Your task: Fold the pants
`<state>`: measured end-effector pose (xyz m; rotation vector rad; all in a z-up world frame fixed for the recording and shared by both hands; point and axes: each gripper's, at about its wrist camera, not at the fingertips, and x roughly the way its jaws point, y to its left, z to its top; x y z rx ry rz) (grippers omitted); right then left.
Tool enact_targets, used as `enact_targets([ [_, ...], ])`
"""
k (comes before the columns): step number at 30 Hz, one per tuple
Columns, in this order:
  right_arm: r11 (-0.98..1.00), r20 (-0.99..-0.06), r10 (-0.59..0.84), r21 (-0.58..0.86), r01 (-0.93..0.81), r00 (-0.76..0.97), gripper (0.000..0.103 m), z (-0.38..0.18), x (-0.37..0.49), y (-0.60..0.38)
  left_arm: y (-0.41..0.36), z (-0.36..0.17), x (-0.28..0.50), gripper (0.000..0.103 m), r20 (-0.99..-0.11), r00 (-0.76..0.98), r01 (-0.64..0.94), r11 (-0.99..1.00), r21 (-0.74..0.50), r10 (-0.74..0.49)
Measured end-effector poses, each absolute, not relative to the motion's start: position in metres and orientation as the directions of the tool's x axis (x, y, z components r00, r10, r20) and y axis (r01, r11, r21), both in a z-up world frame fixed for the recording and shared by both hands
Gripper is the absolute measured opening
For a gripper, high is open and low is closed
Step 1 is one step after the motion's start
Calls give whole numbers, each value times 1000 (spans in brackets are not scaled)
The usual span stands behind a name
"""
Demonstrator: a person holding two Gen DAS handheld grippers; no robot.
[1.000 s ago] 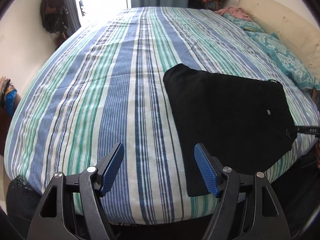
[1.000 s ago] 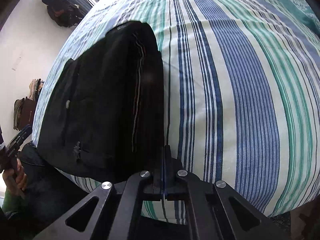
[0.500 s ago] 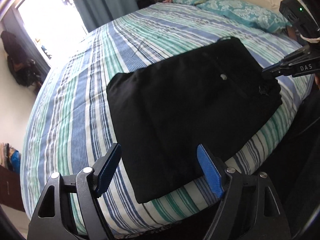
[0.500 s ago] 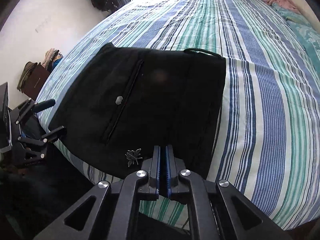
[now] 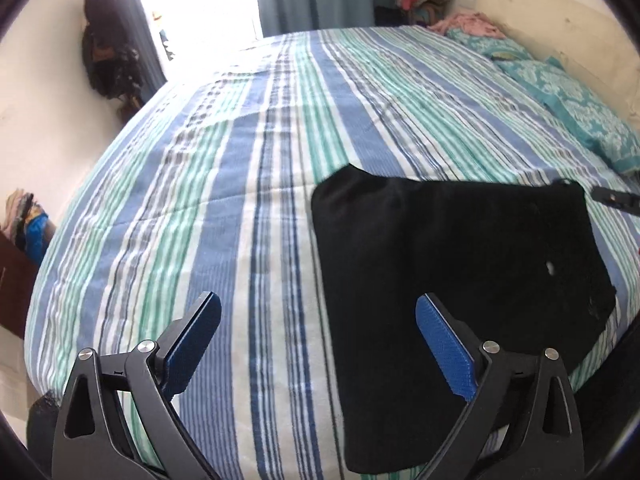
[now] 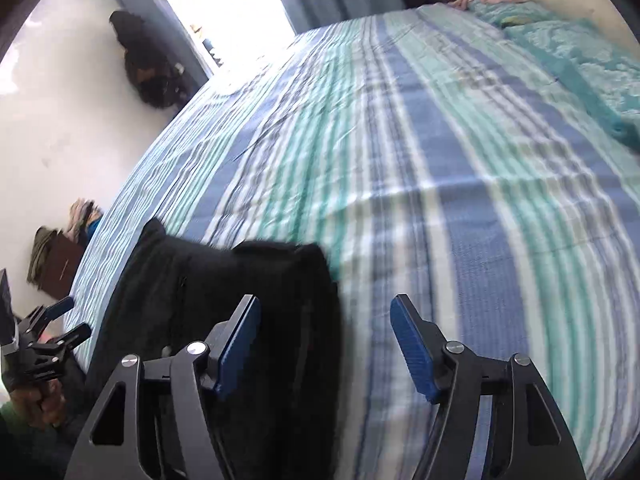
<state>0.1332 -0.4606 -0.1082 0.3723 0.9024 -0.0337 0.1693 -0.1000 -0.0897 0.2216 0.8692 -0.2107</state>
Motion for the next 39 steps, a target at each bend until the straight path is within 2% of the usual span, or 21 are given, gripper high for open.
enact_targets([
  [1, 939, -779, 11, 224, 262, 627, 103, -108, 129, -482, -93, -90, 182, 99, -766, 641, 211, 972, 106, -56],
  [3, 909, -796, -166, 106, 403, 582, 103, -120, 127, -526, -78, -95, 210, 99, -768, 640, 80, 993, 89, 18],
  [4, 892, -802, -181, 109, 439, 569, 103, -129, 128, -549, -70, -100, 224, 99, -767, 640, 24, 997, 71, 40],
  [7, 829, -790, -38, 317, 461, 612, 103, -164, 126, -608, -55, -123, 259, 99, -772, 618, -126, 988, 89, 149],
  [9, 836, -752, 11, 369, 406, 659, 103, -177, 125, -621, -50, -145, 277, 99, -784, 583, -180, 975, 129, 212],
  [12, 906, -782, -20, 248, 342, 623, 103, -175, 131, -606, -47, -185, 289, 101, -807, 514, -191, 956, 224, 292],
  [14, 932, -806, -103, 127, 341, 583, 103, -178, 134, -588, -39, -185, 281, 103, -790, 550, -229, 958, 169, 271],
  [16, 942, -833, -207, -28, 334, 514, 103, -181, 145, -571, -42, -186, 281, 103, -788, 547, -229, 956, 183, 282],
  [18, 939, -816, -268, -101, 330, 512, 103, -183, 145, -563, -45, -186, 280, 102, -776, 554, -227, 952, 206, 300],
  [23, 941, -825, -184, 9, 339, 534, 103, -186, 139, -581, -53, -185, 281, 102, -754, 562, -227, 940, 254, 340],
  [29, 941, -826, -205, -20, 337, 524, 103, -185, 143, -575, -65, -186, 278, 102, -703, 577, -227, 908, 351, 416],
  [39, 941, -826, -202, -16, 337, 526, 103, -185, 142, -575, -54, -186, 278, 102, -743, 576, -230, 940, 253, 341],
])
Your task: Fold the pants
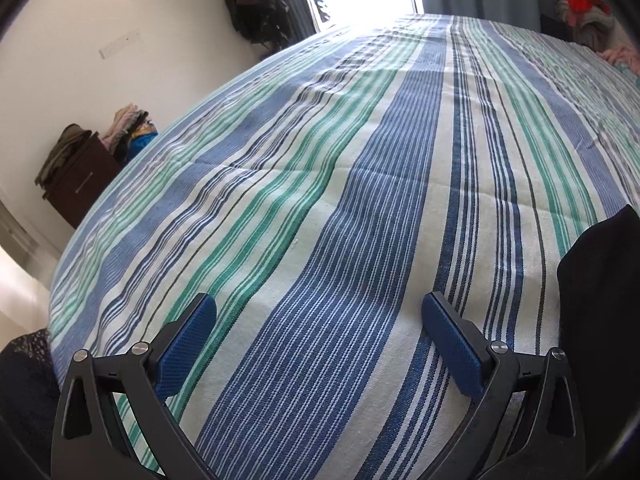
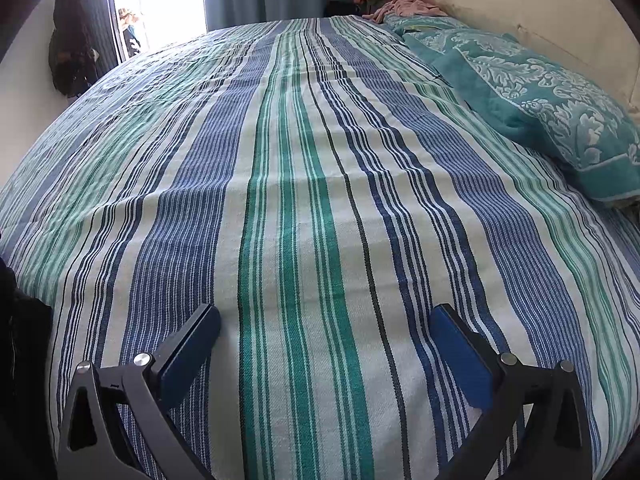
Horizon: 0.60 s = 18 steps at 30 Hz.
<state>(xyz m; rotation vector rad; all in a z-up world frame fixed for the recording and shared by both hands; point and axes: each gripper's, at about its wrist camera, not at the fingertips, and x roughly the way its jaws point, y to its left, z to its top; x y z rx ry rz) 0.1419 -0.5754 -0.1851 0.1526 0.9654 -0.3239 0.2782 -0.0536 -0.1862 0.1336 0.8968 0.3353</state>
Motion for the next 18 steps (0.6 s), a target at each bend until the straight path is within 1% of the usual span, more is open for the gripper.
enact_targets([
  [6, 941, -826, -203, -17, 337, 525, 103, -185, 142, -575, -40, -188, 280, 102, -777, 570, -231, 960, 158, 265],
  [13, 941, -831, -212, -32, 336, 514, 103, -186, 145, -575, -37, -188, 281, 102, -797, 554, -230, 964, 131, 241],
  [15, 943, -837, -209, -36, 330, 506, 103, -188, 155, -576, -31, -186, 284, 102, -823, 530, -223, 970, 97, 204],
  [18, 942, -843, -155, 31, 334, 515, 103, -187, 155, -587, -23, -180, 283, 102, -872, 473, -164, 985, 49, 122],
])
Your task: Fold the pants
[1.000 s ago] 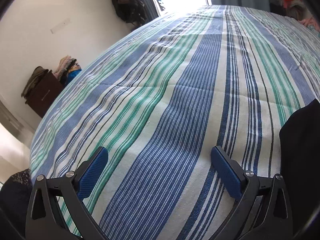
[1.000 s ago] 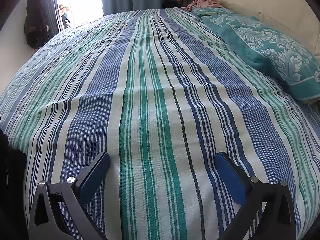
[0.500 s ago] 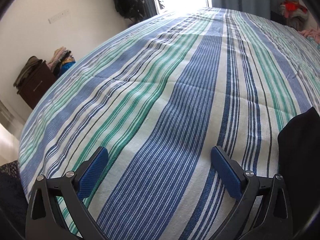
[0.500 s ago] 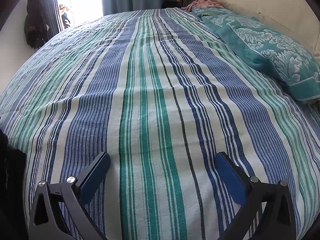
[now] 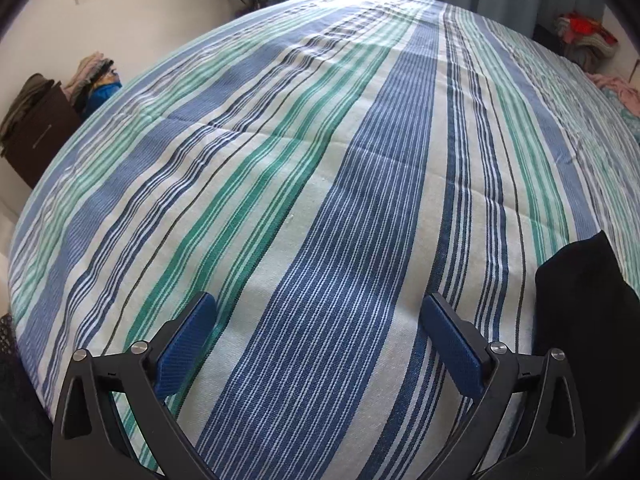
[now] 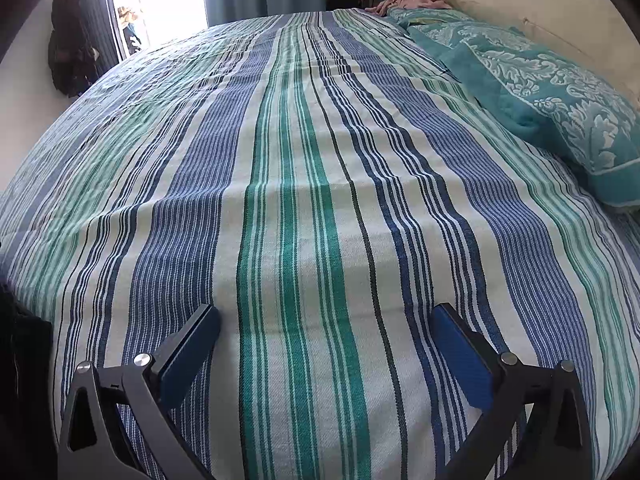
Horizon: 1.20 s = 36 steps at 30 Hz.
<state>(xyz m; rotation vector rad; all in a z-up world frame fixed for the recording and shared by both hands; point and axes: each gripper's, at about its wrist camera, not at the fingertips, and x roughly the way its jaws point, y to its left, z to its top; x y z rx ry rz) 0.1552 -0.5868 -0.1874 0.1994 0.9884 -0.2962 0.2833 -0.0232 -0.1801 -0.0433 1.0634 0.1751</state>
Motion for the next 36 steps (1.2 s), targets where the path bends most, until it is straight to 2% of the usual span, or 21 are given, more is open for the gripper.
enact_targets([
  [4, 933, -850, -162, 34, 358, 501, 103, -184, 145, -584, -21, -170, 255, 102, -900, 435, -46, 999, 13, 32],
  [7, 911, -835, -261, -48, 410, 484, 103, -166, 123, -568, -30, -155, 229, 102, -886, 461, 53, 995, 80, 47],
  [10, 914, -750, -231, 51, 402, 620, 102, -126, 87, -544, -38, -137, 212, 102, -856, 512, 96, 986, 139, 71],
  [14, 912, -625, -142, 218, 347, 768, 103, -84, 45, -496, -45, -118, 202, 102, -834, 550, 124, 984, 125, 36],
  [17, 899, -577, -61, 322, 296, 815, 103, -78, 27, -462, -49, -110, 198, 102, -821, 571, 148, 981, 127, 20],
  [20, 918, -596, -36, 297, 262, 802, 103, -82, 27, -432, -50, -106, 194, 102, -815, 579, 161, 979, 129, 12],
  [25, 903, -645, 20, 340, 264, 764, 103, -98, 28, -420, -44, -103, 187, 102, -816, 578, 159, 981, 111, -1],
  [29, 883, -641, 72, 398, 249, 764, 103, -102, 28, -424, -40, -103, 182, 102, -822, 569, 171, 981, 94, -20],
  [32, 844, -645, 160, 482, 236, 747, 103, -106, 34, -433, -33, -106, 180, 102, -843, 527, 213, 977, 9, -107],
  [36, 741, -635, 364, 641, 201, 681, 102, -111, 54, -455, -21, -112, 179, 102, -846, 418, 248, 937, -246, -332],
])
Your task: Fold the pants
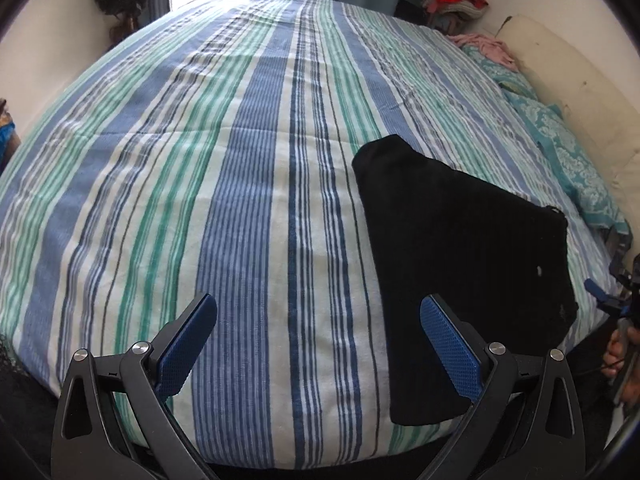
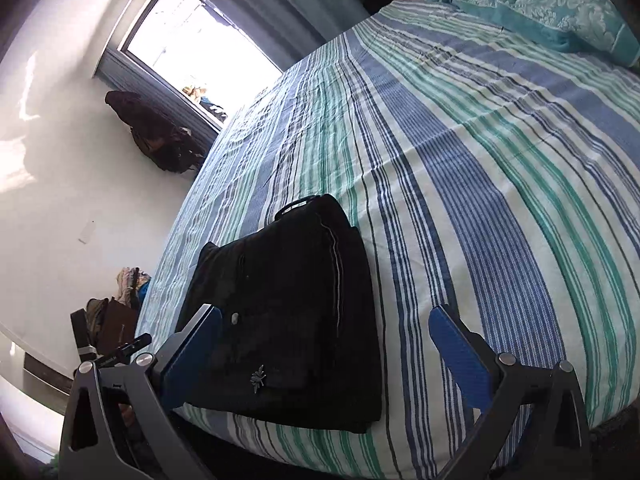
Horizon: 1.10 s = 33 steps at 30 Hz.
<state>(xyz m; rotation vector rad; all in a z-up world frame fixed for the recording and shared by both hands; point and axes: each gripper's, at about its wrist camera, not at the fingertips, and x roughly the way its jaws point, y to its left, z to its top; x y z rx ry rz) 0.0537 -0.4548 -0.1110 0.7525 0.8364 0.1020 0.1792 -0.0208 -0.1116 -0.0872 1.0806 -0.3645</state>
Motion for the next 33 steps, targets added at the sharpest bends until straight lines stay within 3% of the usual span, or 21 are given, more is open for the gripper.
enact_targets([
  [3, 666, -606, 486, 723, 182, 630, 102, -118, 69, -465, -24, -121, 181, 102, -834, 342, 242, 898, -366, -433],
  [6, 674, -638, 536, 718, 175, 552, 102, -130, 84, -458, -36, -128, 182, 102, -822, 285, 263, 865, -427, -493],
  [10, 649, -632, 618, 746, 150, 468, 92, -153, 99, -444, -56, -138, 190, 102, -817, 224, 286, 837, -466, -531],
  [15, 710, -707, 593, 685, 164, 386, 90, -178, 114, -429, -84, -156, 207, 102, -808, 141, 271, 807, -525, -573],
  [18, 628, -632, 682, 764, 149, 370, 85, -192, 118, -423, -108, -164, 211, 100, -816, 96, 292, 800, -524, -570],
  [20, 633, -637, 674, 759, 153, 374, 84, -195, 121, -418, -122, -162, 209, 73, -845, 131, 318, 829, -460, -519],
  [21, 651, -655, 657, 743, 157, 374, 77, -196, 122, -415, -126, -160, 207, 69, -863, 149, 322, 849, -420, -483],
  [23, 710, -702, 610, 690, 138, 368, 64, -191, 124, -405, -130, -150, 202, 41, -871, 194, 332, 865, -375, -452],
  [25, 749, -718, 586, 657, 87, 374, 47, -179, 124, -392, -134, -137, 195, 28, -875, 227, 367, 869, -331, -428],
  [28, 772, -713, 576, 636, 20, 400, 37, -154, 123, -379, -136, -111, 189, 24, -861, 261, 403, 860, -313, -436],
  [33, 771, -679, 594, 633, -66, 432, 35, -113, 139, -357, -127, -72, 205, 24, -824, 314, 424, 846, -324, -472],
])
